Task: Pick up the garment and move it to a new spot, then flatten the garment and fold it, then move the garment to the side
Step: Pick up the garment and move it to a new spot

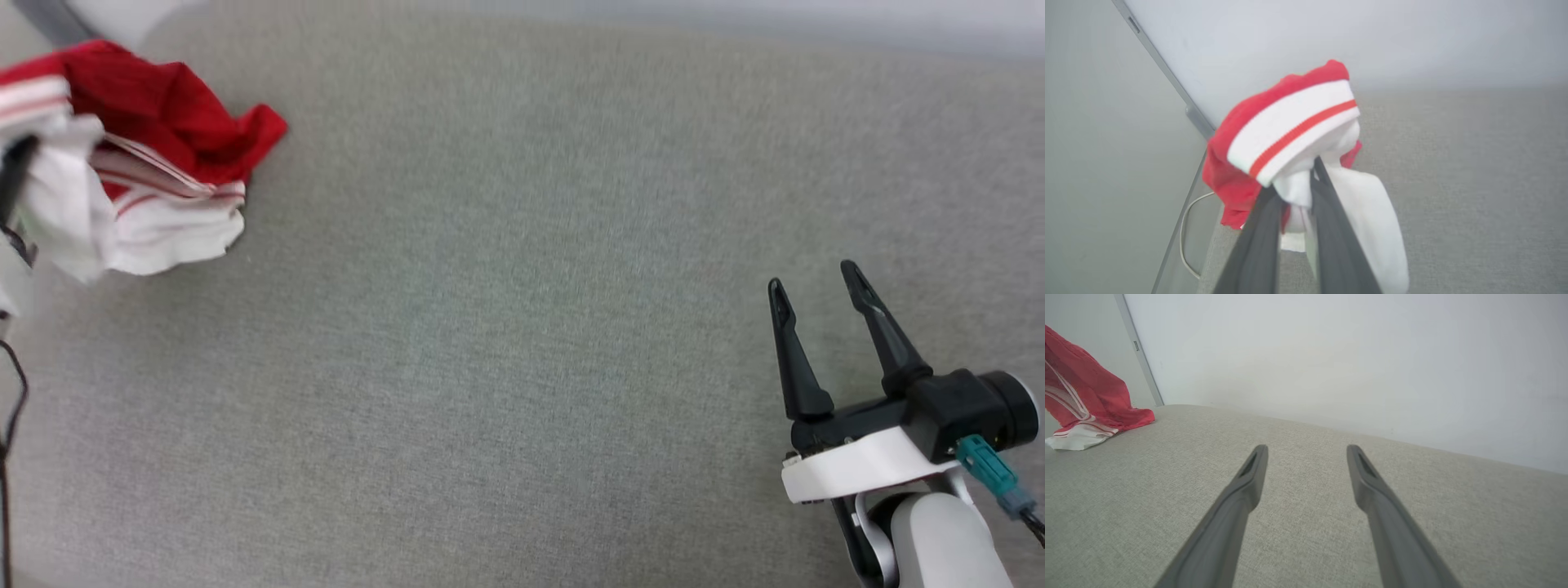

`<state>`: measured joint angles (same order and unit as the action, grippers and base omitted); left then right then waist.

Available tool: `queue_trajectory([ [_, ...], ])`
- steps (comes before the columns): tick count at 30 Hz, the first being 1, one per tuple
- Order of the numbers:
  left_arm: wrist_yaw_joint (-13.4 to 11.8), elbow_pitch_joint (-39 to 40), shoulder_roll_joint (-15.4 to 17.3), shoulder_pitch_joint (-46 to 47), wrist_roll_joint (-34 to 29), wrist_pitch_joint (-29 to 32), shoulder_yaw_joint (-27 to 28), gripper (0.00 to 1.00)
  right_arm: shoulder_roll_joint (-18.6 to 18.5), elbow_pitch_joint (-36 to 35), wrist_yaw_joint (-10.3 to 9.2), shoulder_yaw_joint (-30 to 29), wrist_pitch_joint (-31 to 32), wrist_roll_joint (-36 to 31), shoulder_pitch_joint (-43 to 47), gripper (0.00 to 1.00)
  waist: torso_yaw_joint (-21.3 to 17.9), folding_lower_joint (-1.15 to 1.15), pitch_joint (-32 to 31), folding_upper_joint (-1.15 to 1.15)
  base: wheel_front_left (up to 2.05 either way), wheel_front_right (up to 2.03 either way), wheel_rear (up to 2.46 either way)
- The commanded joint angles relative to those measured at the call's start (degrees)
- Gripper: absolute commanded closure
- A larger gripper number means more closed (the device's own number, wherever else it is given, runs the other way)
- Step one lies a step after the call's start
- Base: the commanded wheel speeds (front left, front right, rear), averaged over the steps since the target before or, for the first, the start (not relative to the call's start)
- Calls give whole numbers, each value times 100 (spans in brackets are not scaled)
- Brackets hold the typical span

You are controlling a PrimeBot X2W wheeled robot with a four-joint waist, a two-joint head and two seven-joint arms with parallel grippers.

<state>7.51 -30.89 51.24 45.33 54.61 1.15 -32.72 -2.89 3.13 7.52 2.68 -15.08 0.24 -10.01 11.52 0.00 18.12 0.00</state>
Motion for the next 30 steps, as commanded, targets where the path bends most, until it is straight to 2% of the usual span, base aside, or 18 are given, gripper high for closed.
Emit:
queue_trajectory([
  [1, -31, 136, 65, 124, -28, -143, 96, 100, 4, 27, -6, -27, -13, 69, 87, 0, -76, 0, -394, 0, 0, 0, 0],
  [4, -133, 336, 104, 167, 7, -241, 190, 100, 4, 57, -6, -79, -13, 153, 134, 0, -124, 0, -572, 0, 0, 0, 0],
  [8, -365, 1187, 238, 218, 57, -97, 297, 100, 5, 101, -5, -117, -13, 389, 255, 0, -279, 0, -901, 0, 0, 0, 0],
  [9, -365, 1187, 238, 218, 57, -97, 297, 100, 5, 101, -5, -117, -13, 389, 255, 0, -279, 0, -901, 0, 0, 0, 0],
  [11, -587, 1768, 292, 207, 72, 86, 291, 100, 5, 104, -5, -86, -13, 475, 280, 0, -426, 0, -995, 0, 0, 0, 0],
  [12, -587, 1768, 292, 207, 72, 86, 291, 100, 5, 104, -5, -86, -13, 475, 280, 0, -426, 0, -995, 0, 0, 0, 0],
  [15, -812, 2342, 278, 182, 25, 303, 229, 100, 4, 72, -6, -145, -14, 568, 293, 0, -613, 0, -1063, 0, 0, 0, 0],
  [21, -1276, 3500, -70, 147, -59, 755, -101, 100, 4, 39, -6, -394, -14, 612, 261, 0, -1055, 0, -1087, 0, 0, 0, 0],
  [25, -1372, 3976, -434, 212, -167, 958, -427, 100, 5, 8, -5, -621, -14, 636, 180, 0, -1373, 0, -1048, 0, 0, 0, 0],
  [30, -1439, 4013, -1058, 412, -480, 974, -873, 100, 6, 5, -5, -821, -13, 626, 75, 0, -1762, 0, -955, 0, 0, 0, 0],
])
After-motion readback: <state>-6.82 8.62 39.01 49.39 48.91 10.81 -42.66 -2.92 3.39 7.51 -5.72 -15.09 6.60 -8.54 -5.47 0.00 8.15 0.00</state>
